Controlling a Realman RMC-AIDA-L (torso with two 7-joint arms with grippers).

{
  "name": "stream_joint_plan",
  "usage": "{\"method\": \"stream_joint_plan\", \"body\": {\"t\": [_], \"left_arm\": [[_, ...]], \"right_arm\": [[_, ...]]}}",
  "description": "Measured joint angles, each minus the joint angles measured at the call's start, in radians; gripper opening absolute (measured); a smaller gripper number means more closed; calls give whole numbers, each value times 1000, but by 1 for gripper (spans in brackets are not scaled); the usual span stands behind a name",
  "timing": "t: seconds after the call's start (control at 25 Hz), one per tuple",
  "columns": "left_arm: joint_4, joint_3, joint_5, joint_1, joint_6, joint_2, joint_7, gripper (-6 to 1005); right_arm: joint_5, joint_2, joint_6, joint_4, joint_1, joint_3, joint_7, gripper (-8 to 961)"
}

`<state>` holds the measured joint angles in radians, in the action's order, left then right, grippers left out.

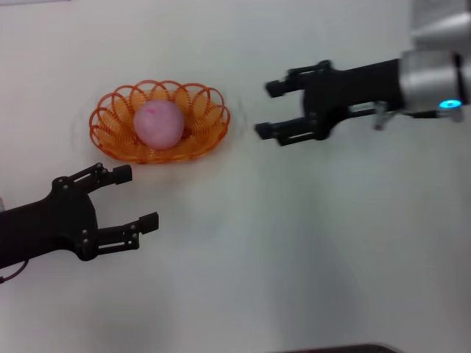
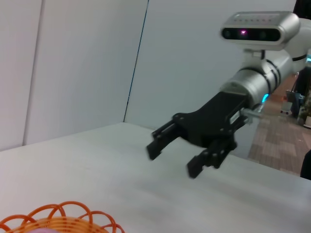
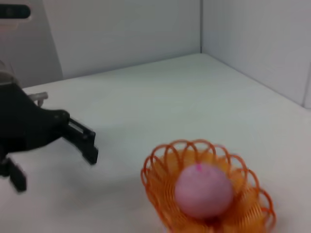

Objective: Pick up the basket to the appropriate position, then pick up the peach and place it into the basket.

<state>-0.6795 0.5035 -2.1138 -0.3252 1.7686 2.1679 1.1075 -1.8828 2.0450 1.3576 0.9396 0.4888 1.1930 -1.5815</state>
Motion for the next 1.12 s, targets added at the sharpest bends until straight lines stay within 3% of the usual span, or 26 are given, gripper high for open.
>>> {"method": "stream_joint_plan", "body": {"t": [0.32, 0.52, 0.72, 1.12], "left_arm": [[0, 0, 0, 0, 0, 0, 0, 919], [-3, -2, 0, 0, -1, 0, 0, 919], [-3, -13, 0, 0, 0, 0, 0, 919], [-2, -25, 0, 4, 1, 0, -2, 919]], "right_arm": [[-138, 5, 142, 61, -32, -171, 6, 794], [-144, 11, 154, 69, -44, -204, 17, 794], [-132, 37, 182, 56, -72, -262, 114, 794], [-20, 32, 253, -191, -87, -399, 393, 795]]}}
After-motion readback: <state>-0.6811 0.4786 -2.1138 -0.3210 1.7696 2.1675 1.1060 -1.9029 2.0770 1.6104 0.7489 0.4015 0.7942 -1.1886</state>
